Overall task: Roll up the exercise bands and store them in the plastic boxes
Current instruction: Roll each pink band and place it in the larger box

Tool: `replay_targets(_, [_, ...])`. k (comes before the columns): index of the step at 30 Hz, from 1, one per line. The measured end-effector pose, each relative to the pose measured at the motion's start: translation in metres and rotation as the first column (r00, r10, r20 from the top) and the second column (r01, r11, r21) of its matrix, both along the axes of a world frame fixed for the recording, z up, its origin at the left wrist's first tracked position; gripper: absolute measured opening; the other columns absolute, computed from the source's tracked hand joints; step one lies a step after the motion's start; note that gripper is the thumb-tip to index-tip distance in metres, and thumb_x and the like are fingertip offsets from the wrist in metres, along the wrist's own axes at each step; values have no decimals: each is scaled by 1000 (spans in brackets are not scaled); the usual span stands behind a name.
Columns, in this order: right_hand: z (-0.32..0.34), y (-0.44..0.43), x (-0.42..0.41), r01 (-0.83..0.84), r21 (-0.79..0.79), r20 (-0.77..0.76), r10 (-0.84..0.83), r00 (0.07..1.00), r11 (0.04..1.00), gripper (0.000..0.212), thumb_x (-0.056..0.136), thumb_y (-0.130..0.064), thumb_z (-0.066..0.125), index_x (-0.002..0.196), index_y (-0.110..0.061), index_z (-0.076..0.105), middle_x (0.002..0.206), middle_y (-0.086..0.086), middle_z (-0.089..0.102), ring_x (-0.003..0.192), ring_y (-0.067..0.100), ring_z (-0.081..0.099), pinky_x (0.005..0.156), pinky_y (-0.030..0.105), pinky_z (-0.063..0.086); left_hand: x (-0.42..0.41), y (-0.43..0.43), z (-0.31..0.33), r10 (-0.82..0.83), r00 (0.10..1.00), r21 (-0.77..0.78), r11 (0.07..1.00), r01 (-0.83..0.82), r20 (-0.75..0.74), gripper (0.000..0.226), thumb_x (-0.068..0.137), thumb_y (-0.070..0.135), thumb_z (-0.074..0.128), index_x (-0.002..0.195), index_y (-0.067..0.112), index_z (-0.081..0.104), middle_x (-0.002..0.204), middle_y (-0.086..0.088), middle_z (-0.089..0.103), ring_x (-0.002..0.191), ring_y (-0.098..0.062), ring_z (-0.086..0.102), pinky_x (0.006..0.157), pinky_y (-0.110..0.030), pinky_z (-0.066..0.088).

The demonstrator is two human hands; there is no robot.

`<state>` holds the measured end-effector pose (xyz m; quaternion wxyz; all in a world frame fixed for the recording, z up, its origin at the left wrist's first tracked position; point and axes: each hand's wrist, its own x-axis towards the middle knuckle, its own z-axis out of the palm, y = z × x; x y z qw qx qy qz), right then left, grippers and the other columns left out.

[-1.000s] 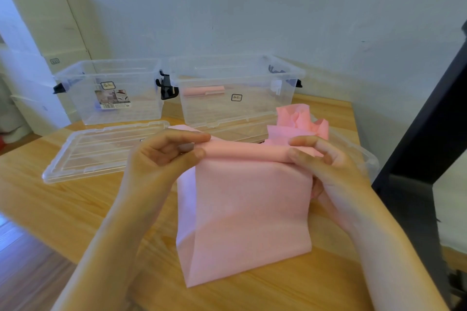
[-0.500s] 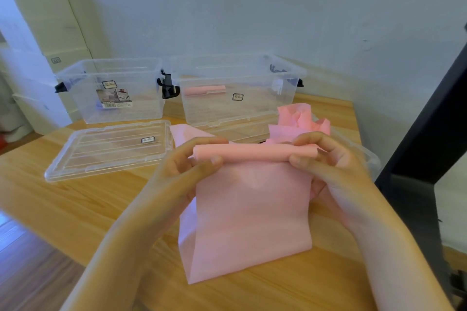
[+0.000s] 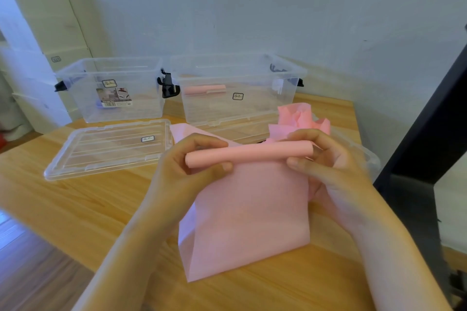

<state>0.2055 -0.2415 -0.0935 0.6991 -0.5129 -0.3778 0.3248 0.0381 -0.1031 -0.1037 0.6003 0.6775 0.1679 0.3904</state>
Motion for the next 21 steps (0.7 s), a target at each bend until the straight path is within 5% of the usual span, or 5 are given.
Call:
replay_targets(7, [5, -1, -8, 48, -73, 17, -47, 999, 996, 22, 65, -13, 68, 86, -14, 64, 67, -8, 68, 56, 3, 59, 45, 13, 42, -2, 2, 1, 52, 998, 27, 998, -51, -22, 38, 59, 6, 84, 73, 39, 73, 79, 15, 69, 76, 0, 62, 66, -13, 48])
replay_targets(14, [0, 0, -1, 135, 9, 65, -135, 989, 991, 24, 61, -9, 72, 84, -15, 66, 95, 2, 74, 85, 7, 66, 70, 16, 52, -3, 3, 0, -96, 994, -103, 991, 90, -58, 31, 56, 41, 78, 84, 31, 72, 86, 6, 69, 79, -11, 64, 64, -20, 50])
replay_targets(21, [0, 3, -5, 116, -19, 59, -115, 992, 993, 31, 65, -13, 70, 95, -16, 65, 94, 1, 73, 81, 7, 65, 70, 21, 52, -3, 3, -1, -19, 1000, -164, 986, 17, -15, 18, 63, 18, 76, 72, 33, 70, 73, 6, 68, 63, -10, 63, 53, -19, 49])
